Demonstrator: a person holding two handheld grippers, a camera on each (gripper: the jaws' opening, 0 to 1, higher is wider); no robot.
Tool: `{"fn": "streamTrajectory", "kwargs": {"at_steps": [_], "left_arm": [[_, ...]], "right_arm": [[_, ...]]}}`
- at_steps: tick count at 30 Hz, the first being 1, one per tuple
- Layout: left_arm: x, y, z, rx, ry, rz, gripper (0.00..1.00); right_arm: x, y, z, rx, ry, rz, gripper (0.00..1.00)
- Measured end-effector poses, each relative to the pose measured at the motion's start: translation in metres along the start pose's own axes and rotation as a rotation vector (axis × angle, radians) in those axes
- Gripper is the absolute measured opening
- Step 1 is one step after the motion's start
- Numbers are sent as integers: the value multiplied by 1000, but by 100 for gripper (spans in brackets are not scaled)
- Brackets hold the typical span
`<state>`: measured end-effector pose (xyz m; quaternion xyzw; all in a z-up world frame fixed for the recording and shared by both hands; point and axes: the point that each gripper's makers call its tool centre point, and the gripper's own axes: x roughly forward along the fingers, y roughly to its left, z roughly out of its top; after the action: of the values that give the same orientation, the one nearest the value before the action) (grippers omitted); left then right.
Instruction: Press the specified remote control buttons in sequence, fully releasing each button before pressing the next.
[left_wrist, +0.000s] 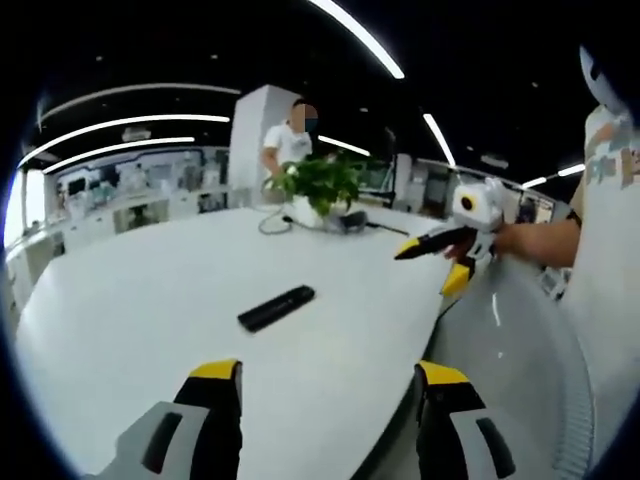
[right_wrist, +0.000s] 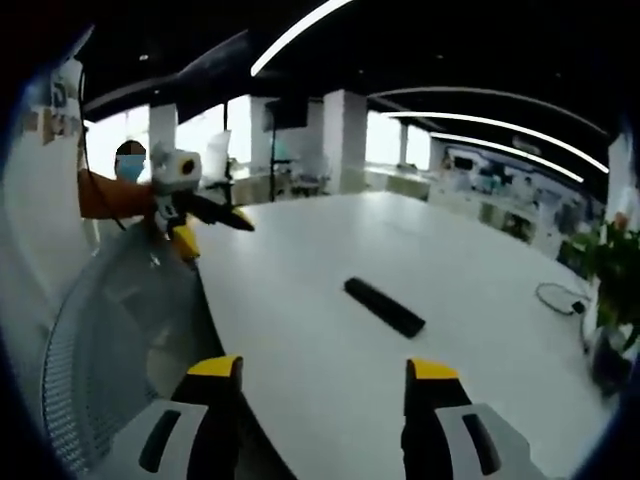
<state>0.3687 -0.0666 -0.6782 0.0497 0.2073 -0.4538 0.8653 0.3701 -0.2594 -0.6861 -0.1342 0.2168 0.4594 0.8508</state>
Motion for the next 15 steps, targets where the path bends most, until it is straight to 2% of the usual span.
{"fn": "streamTrajectory", "kwargs": {"at_steps": [15], "left_arm": [[3,-2,1,3,3,-5,73]], "right_arm": [[8,5,-3,-24,19,32,65]]}}
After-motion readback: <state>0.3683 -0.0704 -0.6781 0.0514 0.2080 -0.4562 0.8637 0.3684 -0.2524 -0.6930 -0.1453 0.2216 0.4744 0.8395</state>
